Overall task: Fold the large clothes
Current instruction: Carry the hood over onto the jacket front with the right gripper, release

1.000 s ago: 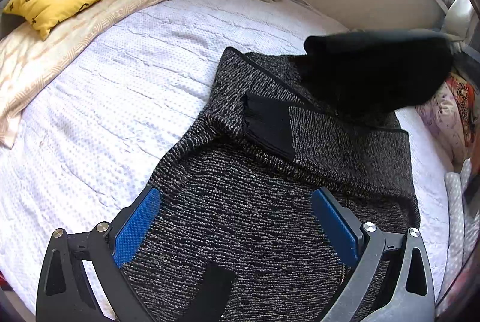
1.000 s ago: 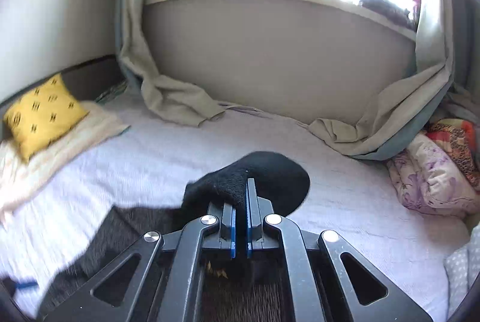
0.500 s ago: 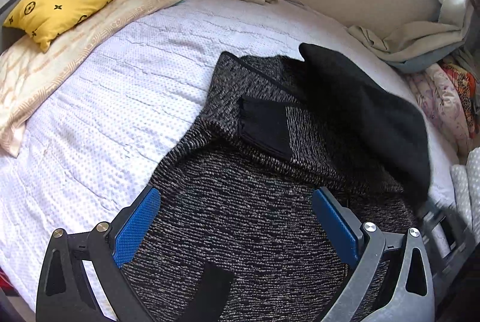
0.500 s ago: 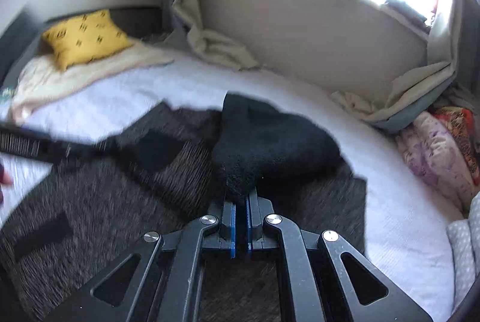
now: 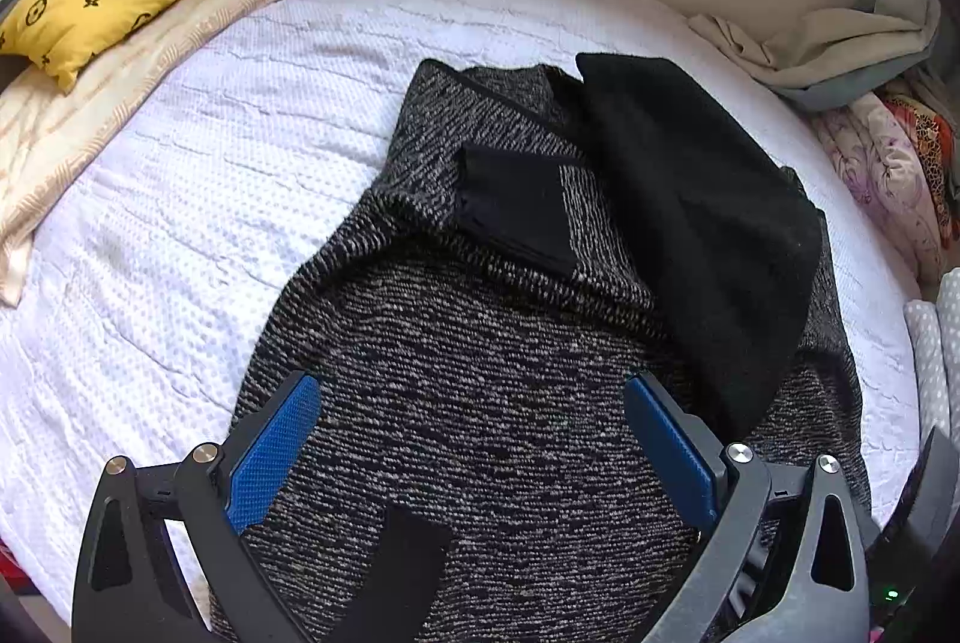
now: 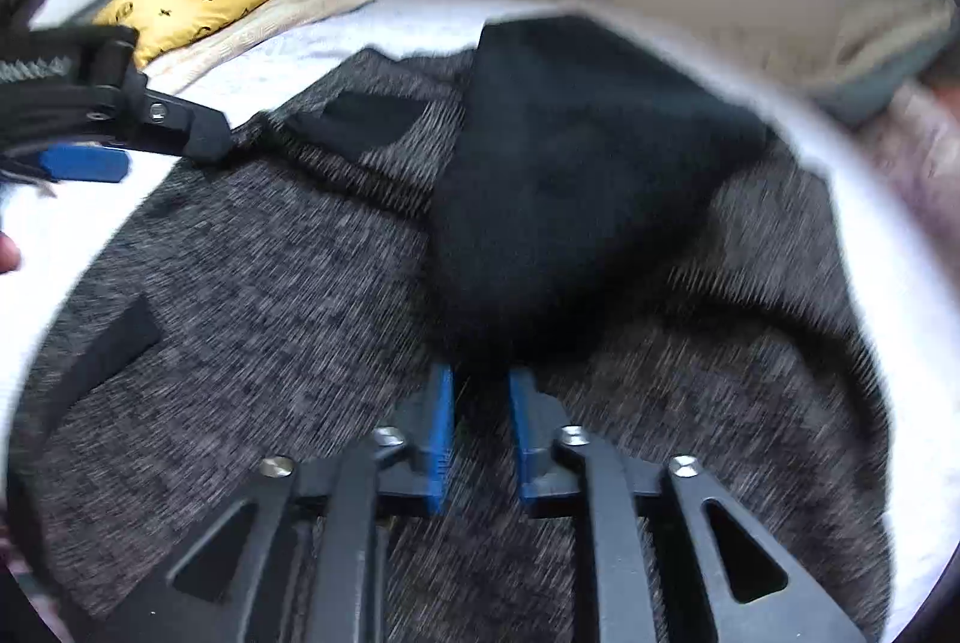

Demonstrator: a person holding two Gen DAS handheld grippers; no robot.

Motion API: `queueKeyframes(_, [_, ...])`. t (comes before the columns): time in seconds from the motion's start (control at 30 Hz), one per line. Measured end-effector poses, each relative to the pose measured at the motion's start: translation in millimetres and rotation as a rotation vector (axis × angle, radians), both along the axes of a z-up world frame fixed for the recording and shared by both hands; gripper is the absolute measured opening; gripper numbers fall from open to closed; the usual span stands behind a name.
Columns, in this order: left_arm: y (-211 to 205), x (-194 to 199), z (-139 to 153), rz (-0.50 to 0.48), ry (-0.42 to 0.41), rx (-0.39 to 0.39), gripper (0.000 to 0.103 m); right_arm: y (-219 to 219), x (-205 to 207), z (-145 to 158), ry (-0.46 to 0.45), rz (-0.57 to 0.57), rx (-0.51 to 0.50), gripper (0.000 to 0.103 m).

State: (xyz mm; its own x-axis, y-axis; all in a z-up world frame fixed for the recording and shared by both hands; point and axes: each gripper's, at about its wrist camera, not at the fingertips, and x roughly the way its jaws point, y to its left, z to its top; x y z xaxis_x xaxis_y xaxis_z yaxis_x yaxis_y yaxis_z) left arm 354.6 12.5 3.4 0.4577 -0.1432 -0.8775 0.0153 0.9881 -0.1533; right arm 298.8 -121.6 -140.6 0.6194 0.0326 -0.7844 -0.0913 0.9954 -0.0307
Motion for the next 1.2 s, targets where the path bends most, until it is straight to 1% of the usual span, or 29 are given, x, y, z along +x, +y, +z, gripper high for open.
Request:
queueKeyframes(0.03, [-0.2, -0.9, 0.4, -0.003, 0.003, -0.007, 0.103, -5.2, -7.9, 1.7, 0.015, 0.002, 0.051, 0.034])
queueKeyframes(0.07, [-0.5, -1.4, 0.7, -0.005, 0.005, -0.014, 0.103, -7.5, -10.6, 3.7, 0.019, 0.004, 0.077, 0.034])
queueKeyframes(0.13, [-3.5, -2.7, 1.1, -0.015, 0.005, -0.025, 0.103, -20.0, -21.7, 15.8, 0.01, -0.001, 0.16, 0.034])
queueKeyframes(0.17, [-5.9, -3.1, 0.5, -0.025, 0.007, -0.027, 0.103, -33.0, -25.2, 26.9, -0.013, -0.035, 0.217, 0.034])
queueKeyframes(0.2, [-7.9, -3.6, -0.3, -0.032, 0.009, -0.027, 0.103, -41.3, -24.5, 34.0, -0.03, -0.065, 0.254, 0.035])
queueKeyframes(0.27, [-13.1, -4.5, -2.9, -0.045, 0.014, -0.02, 0.103, -69.4, -15.7, 52.0, -0.067, -0.16, 0.354, 0.041])
queueKeyframes(0.37, [-19.0, -5.7, -6.5, -0.062, 0.026, -0.016, 0.103, -101.7, 10.3, 63.7, -0.106, -0.266, 0.431, 0.048])
queueKeyframes(0.43, [-20.0, -7.3, -5.7, -0.066, 0.023, -0.015, 0.103, -112.3, 30.7, 65.3, -0.108, -0.305, 0.452, 0.051])
queueKeyframes(0.53, [-17.0, -7.9, -2.0, -0.061, 0.014, -0.024, 0.103, -124.7, 61.8, 54.9, -0.074, -0.374, 0.448, 0.051])
queueKeyframes(0.6, [-13.5, -7.5, 0.1, -0.053, 0.009, -0.032, 0.103, -135.1, 70.7, 41.1, -0.043, -0.408, 0.518, 0.051])
queueKeyframes(0.63, [-12.2, -7.3, 0.6, -0.05, 0.008, -0.036, 0.103, -139.0, 74.2, 32.5, -0.021, -0.421, 0.574, 0.05])
queueKeyframes(0.67, [-11.1, -7.1, 0.7, -0.048, 0.009, -0.038, 0.103, -141.8, 77.1, 27.6, -0.005, -0.424, 0.611, 0.046])
queueKeyframes(0.73, [-10.6, -6.3, 0.1, -0.047, 0.013, -0.042, 0.103, -143.1, 79.8, 10.3, 0.041, -0.409, 0.765, 0.013])
queueKeyframes(0.77, [-10.8, -6.3, -0.1, -0.048, 0.014, -0.041, 0.103, -142.7, 82.3, 4.9, 0.057, -0.401, 0.814, 0.009])
queueKeyframes(0.8, [-11.9, -6.5, -0.3, -0.052, 0.014, -0.038, 0.103, -141.1, 81.8, 1.9, 0.064, -0.399, 0.843, 0.006])
queueKeyframes(0.87, [-14.2, -7.3, 0.1, -0.06, 0.012, -0.034, 0.102, -135.7, 79.6, -1.4, 0.072, -0.379, 0.946, 0.004])
queueKeyframes(0.9, [-15.1, -8.0, 0.4, -0.063, 0.01, -0.033, 0.102, -133.7, 79.0, -1.6, 0.068, -0.368, 1.002, 0.004])
queueKeyframes(0.93, [-16.2, -8.6, 0.9, -0.067, 0.007, -0.03, 0.102, -131.2, 77.9, -0.9, 0.056, -0.353, 1.08, 0.003])
queueKeyframes(1.03, [-18.2, -9.2, 0.0, -0.072, 0.008, -0.026, 0.103, -128.6, 72.2, 1.2, 0.026, -0.358, 1.211, 0.003])
queueKeyframes(1.07, [-18.7, -9.2, -0.8, -0.072, 0.011, -0.023, 0.103, -128.3, 71.2, 0.3, 0.024, -0.369, 1.215, 0.003])
queueKeyframes(1.1, [-18.9, -9.3, -1.9, -0.072, 0.015, -0.021, 0.103, -128.7, 69.5, -1.2, 0.024, -0.391, 1.187, 0.003])
queueKeyframes(1.13, [-18.8, -9.0, -2.4, -0.072, 0.018, -0.021, 0.102, -129.3, 68.1, -2.3, 0.026, -0.411, 1.141, 0.003])
queueKeyframes(1.2, [-17.8, -9.1, -2.2, -0.072, 0.019, -0.022, 0.102, -131.6, 63.7, -6.5, 0.037, -0.467, 1.002, 0.003])
